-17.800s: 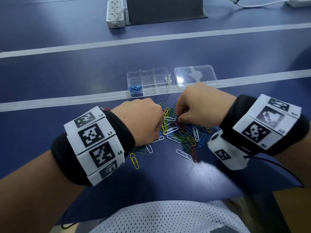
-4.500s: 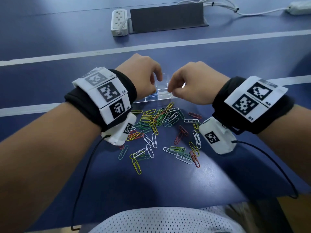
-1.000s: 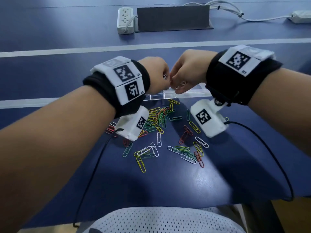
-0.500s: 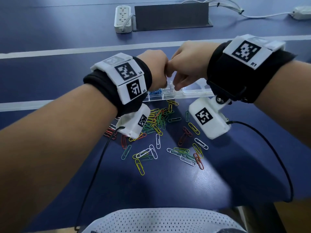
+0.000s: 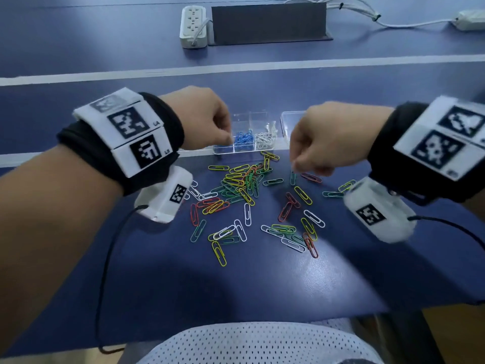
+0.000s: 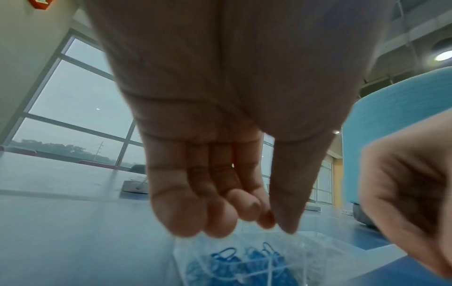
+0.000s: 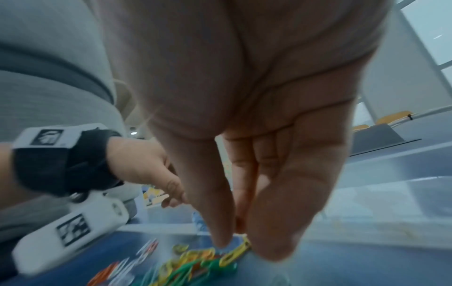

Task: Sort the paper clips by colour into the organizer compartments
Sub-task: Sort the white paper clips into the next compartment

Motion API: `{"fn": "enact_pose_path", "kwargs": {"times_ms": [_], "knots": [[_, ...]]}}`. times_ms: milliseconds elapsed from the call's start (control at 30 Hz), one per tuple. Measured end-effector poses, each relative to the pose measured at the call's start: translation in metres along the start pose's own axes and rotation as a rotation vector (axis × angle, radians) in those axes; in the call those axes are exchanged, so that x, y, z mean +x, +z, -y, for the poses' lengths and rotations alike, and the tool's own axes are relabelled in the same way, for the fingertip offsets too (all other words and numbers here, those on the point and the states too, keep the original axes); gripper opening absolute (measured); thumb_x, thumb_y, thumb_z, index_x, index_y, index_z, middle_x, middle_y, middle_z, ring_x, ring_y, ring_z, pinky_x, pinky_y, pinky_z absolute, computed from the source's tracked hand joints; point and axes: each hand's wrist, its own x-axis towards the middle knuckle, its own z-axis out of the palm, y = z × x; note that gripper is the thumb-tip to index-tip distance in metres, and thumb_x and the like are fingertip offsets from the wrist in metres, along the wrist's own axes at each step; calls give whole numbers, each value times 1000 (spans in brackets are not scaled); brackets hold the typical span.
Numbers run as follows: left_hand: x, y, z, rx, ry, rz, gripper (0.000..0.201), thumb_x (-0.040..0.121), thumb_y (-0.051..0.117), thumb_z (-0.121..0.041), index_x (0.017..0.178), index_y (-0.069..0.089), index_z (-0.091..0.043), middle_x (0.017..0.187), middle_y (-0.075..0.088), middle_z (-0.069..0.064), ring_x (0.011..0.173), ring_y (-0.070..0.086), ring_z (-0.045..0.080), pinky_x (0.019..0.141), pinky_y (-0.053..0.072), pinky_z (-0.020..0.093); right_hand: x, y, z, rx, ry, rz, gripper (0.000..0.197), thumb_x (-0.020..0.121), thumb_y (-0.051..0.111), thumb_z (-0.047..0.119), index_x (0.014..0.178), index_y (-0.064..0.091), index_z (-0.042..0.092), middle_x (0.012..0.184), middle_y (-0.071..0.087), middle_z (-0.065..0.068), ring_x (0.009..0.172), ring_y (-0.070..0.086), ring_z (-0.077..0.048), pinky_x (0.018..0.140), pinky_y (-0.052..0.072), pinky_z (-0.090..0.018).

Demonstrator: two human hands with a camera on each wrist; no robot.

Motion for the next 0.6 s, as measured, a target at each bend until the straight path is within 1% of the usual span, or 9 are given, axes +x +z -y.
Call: {"fn": "enact_pose_path", "kwargs": {"times_ms": [67, 100, 133, 233, 333, 400, 467, 500, 600], "knots": [[-8, 1, 10, 59, -18, 36, 11, 80, 66, -33, 80, 67, -22, 60, 54, -12, 59, 48, 10, 72, 36, 24, -11, 10, -1, -78, -31, 59, 7, 73, 68, 27, 70, 69, 21, 44, 62, 8, 42, 52, -1, 59, 48, -19], [-11, 1, 15, 84, -26, 45, 9, 80, 67, -32, 78, 67, -23, 60, 54, -13, 60, 48, 10, 71, 36, 24, -15, 15, -2, -100, -43, 78, 6, 72, 69, 26, 69, 68, 21, 43, 60, 10, 45, 52, -2, 57, 46, -19], [-15, 2, 20, 103, -33, 56, 7, 79, 68, -30, 77, 66, -24, 61, 54, -13, 59, 48, 8, 71, 36, 24, -19, 21, -3, -118, -54, 91, 7, 71, 71, 26, 68, 67, 22, 44, 59, 11, 49, 51, -2, 55, 44, -19], [-25, 4, 31, 120, -54, 94, 6, 78, 68, -24, 75, 66, -28, 64, 59, -15, 60, 50, 0, 71, 40, 24, -26, 31, -4, -160, -84, 108, 13, 68, 75, 26, 70, 62, 25, 57, 58, 9, 54, 49, -4, 52, 39, -20], [-31, 7, 37, 95, -55, 119, 13, 77, 69, -18, 82, 69, -30, 70, 66, -12, 63, 55, 1, 76, 47, 26, -30, 36, -4, -175, -109, 97, 19, 68, 71, 19, 71, 54, 27, 59, 50, 13, 56, 44, -1, 57, 41, -24], [-34, 9, 39, 100, -46, 132, 14, 75, 73, -19, 86, 70, -29, 72, 66, -11, 65, 55, 0, 77, 47, 26, -31, 37, -4, -177, -119, 71, 21, 70, 66, 14, 75, 50, 28, 59, 47, 14, 57, 41, -2, 62, 43, -27], [-36, 11, 40, 119, -51, 143, 16, 74, 75, -20, 87, 70, -27, 72, 65, -11, 65, 55, 3, 76, 46, 25, -32, 39, -5, -184, -116, 56, 22, 70, 64, 15, 78, 48, 29, 60, 47, 13, 56, 39, -1, 62, 41, -26], [-37, 11, 40, 130, -57, 146, 17, 73, 76, -21, 88, 70, -26, 72, 64, -11, 65, 55, 6, 76, 46, 24, -32, 40, -4, -188, -113, 59, 23, 70, 64, 16, 79, 47, 29, 62, 48, 12, 57, 41, -3, 62, 41, -26], [-41, 10, 42, 135, -69, 127, 17, 71, 77, -21, 85, 69, -25, 70, 59, -15, 70, 56, 12, 76, 47, 26, -32, 42, -2, -203, -106, 69, 24, 69, 64, 20, 80, 45, 29, 67, 52, 10, 67, 49, -17, 65, 43, -28]]}}
